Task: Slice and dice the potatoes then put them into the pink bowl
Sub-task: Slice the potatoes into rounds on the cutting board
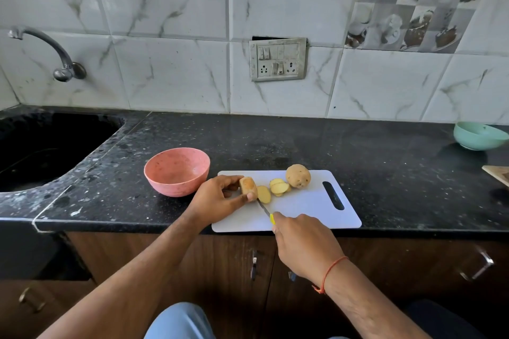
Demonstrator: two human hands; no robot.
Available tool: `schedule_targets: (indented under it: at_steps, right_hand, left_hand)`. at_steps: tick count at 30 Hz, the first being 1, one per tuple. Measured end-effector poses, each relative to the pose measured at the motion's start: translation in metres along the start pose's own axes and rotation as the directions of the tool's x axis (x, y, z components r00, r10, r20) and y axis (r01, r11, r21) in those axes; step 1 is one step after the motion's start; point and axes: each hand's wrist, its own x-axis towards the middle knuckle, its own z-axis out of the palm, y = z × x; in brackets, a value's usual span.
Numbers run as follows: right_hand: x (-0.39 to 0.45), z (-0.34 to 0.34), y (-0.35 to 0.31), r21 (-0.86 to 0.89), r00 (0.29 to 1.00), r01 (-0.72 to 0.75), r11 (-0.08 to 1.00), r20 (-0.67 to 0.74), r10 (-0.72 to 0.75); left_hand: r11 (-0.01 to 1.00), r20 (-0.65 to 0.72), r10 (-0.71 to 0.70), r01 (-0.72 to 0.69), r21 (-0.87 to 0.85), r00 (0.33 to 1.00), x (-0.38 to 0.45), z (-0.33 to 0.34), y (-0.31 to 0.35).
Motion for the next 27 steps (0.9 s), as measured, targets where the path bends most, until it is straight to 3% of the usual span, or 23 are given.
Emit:
schedule_targets:
  at_steps: [8, 16, 22, 27]
  right_hand:
    - [-0.011, -0.016, 0.013, 0.041, 0.982, -0.169, 0.985, -0.074, 0.171]
    - [-0.002, -0.011, 0.021, 0.101, 0.958, -0.281, 0.955, 0.086, 0.273]
    - [0.009, -0.017, 0.014, 0.239, 0.959, -0.272, 0.932, -0.012, 0.283]
    - [0.026, -0.013, -0.001, 0.289, 0.963, -0.252, 0.923, -0.015, 0.268]
  left_hand:
    - [1.0, -0.021, 0.001, -0.001, 0.03, 1.0, -0.004, 0.0, -0.001]
    - [1.0, -0.029, -0.007, 0.007, -0.007, 1.0, -0.003, 0.0, -0.003]
    - [1.0, -0.034, 0.0, 0.0, 0.013, 0.999, -0.005, 0.001, -0.001]
    - [1.0, -0.056, 0.007, -0.007, 0.001, 0.998, -0.005, 0.002, 0.0]
